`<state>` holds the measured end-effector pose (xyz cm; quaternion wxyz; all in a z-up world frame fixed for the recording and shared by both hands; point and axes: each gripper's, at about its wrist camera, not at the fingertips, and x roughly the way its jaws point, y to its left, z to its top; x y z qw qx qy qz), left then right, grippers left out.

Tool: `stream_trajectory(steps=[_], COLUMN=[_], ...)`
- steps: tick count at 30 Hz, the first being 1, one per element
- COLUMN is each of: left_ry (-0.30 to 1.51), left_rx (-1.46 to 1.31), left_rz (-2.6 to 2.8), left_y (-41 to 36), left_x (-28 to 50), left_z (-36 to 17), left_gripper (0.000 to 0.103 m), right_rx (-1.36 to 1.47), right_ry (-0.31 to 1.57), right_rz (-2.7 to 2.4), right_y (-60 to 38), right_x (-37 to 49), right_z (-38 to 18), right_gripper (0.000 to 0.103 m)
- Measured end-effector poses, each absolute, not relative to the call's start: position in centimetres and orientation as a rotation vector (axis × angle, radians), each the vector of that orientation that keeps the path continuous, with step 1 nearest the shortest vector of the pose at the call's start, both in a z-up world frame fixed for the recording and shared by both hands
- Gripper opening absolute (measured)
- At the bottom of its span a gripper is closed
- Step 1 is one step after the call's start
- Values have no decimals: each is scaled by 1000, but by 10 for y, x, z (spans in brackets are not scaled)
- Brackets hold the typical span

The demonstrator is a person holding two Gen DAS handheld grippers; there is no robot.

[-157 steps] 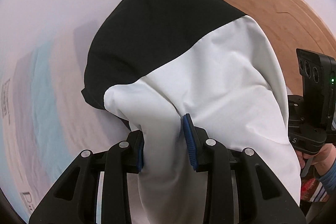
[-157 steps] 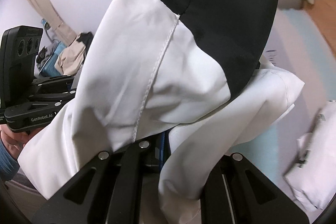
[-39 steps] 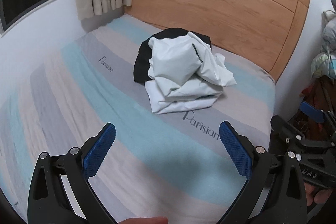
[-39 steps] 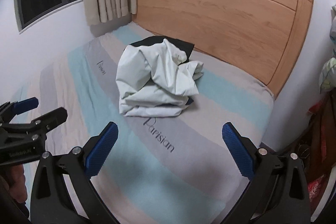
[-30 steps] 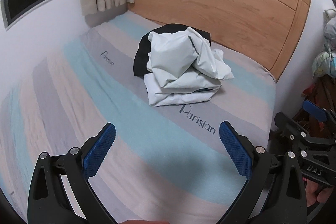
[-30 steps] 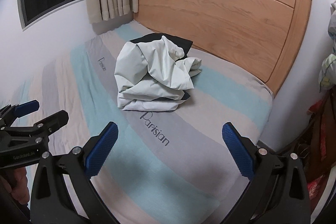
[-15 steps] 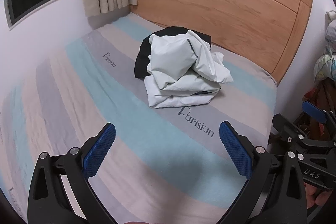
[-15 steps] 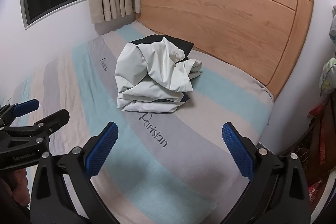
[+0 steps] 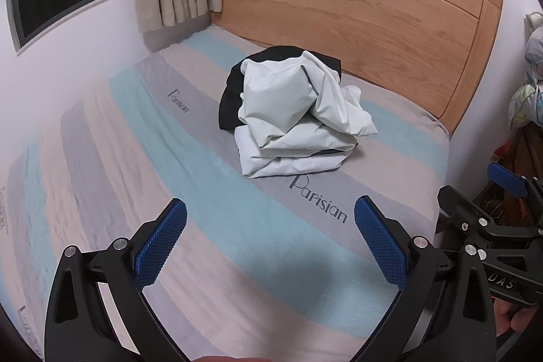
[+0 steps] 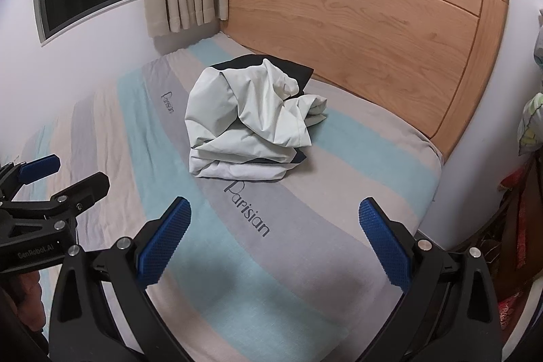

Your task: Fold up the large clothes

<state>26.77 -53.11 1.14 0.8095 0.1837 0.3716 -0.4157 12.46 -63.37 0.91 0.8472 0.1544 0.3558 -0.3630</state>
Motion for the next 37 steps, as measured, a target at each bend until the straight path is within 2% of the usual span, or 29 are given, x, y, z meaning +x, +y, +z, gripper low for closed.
stream_trajectory(steps=[37], left_ry=[797], left_rx=[395], left_rz=[-878], left_y=[-533], left_x=[269], left_z=[11], left_gripper=[97], right_rx=[335], right_ry=[758], right_rz=[-742], right_y=[-648], right_x=[129], right_z=[9], right_gripper=[95])
